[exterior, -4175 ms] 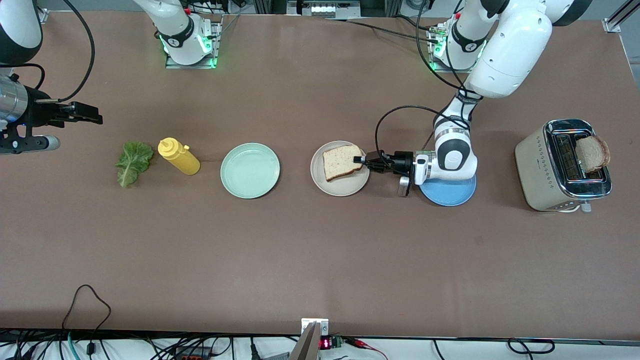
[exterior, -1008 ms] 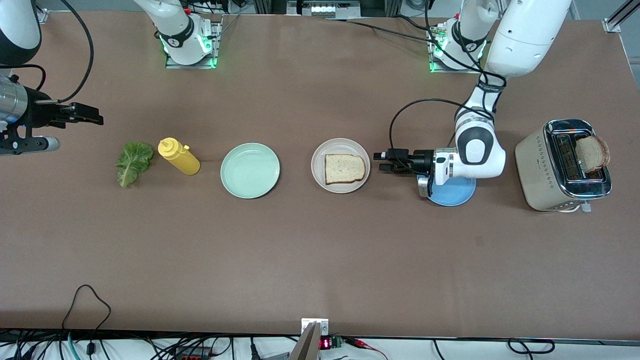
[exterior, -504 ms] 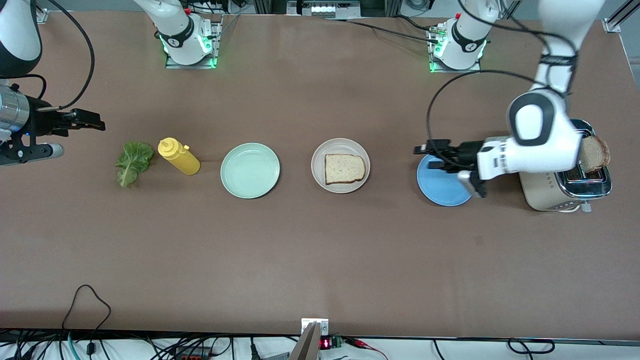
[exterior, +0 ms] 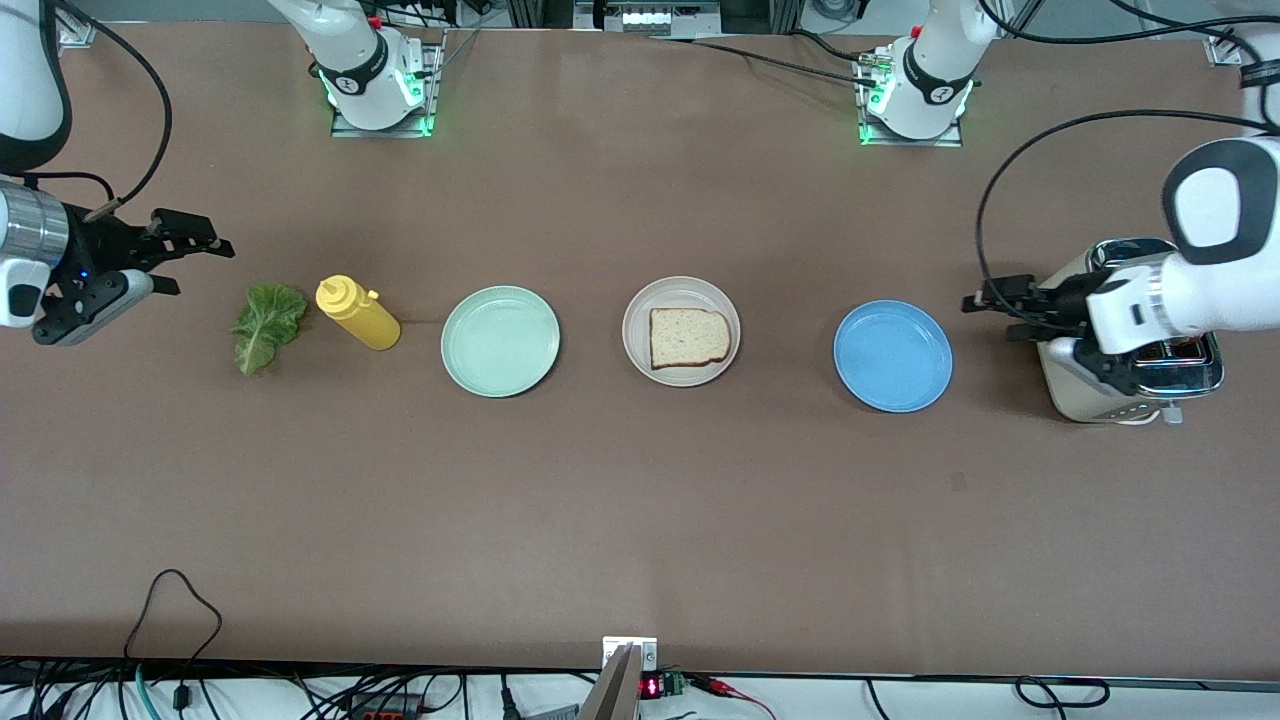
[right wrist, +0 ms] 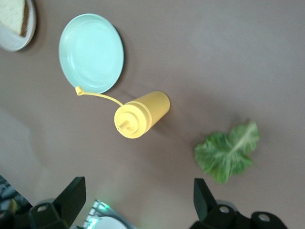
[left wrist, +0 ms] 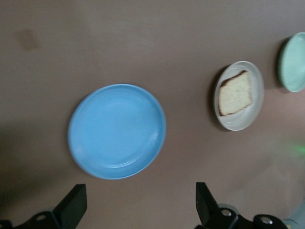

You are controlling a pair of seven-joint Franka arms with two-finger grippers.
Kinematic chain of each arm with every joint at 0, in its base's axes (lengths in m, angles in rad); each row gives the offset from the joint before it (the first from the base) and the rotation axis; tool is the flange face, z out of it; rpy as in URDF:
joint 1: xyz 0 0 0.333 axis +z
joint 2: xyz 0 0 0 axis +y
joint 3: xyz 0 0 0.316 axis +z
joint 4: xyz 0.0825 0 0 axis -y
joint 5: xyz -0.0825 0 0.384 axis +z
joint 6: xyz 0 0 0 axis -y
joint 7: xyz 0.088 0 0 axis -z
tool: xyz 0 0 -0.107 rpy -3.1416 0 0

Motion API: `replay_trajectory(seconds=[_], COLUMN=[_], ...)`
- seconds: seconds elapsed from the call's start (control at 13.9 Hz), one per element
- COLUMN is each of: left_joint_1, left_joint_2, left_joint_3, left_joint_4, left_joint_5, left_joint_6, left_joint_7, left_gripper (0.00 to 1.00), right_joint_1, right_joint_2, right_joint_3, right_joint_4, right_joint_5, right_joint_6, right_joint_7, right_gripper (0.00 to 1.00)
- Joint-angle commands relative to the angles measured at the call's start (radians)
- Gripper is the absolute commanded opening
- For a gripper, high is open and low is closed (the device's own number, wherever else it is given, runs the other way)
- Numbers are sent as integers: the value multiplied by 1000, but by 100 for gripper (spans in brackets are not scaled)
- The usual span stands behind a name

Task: Make sandwich in beige plate with both arms
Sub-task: 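Withdraw the left gripper toward the toaster, then move the right gripper down to the yellow squeeze bottle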

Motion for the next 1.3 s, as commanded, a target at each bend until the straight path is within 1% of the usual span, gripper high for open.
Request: replay_trajectory(seconds=[0.0,0.22,0.36,0.5,0.58,0.79,0.86,1.08,1.22], left_joint_1=[-13,-19,-20,-25,-26,-36,-57,-68,-66], left_joint_2=[50,86,92,97,98,98,97,97,97], left_joint_3=[0,-1,2,-7,-7,-12,-10,-10,-15], left_joint_4=[145,165,215,281,295,355,369,427,464], left_joint_5=[109,107,118,252,282,301,320,325,327], left_joint_6=[-63,-56,-56,-57,-56,-56,-56,-62,-89], left_joint_7=[-155,-290,-367,-411,-431,-447,-456,-520,-536], left_gripper=[100,100,100,100,100,100,100,100,100], right_joint_1=[-83,-109,-134,-156,-163,-191,-196,-235,-252], right_joint_2=[-56,-66,-66,-66,-64,-61,-63,-52,-30], right_joint_3=[117,123,123,123,123,123,123,119,117], right_joint_4=[-71,-134,-194,-241,-260,-339,-366,-410,-423], right_joint_5=[25,116,181,235,270,422,465,547,573], right_joint_6=[50,114,176,214,233,271,279,276,276], right_joint_7=[-180,-443,-641,-784,-865,-1086,-1157,-1349,-1443], right_gripper=[100,100,100,100,100,100,100,100,100])
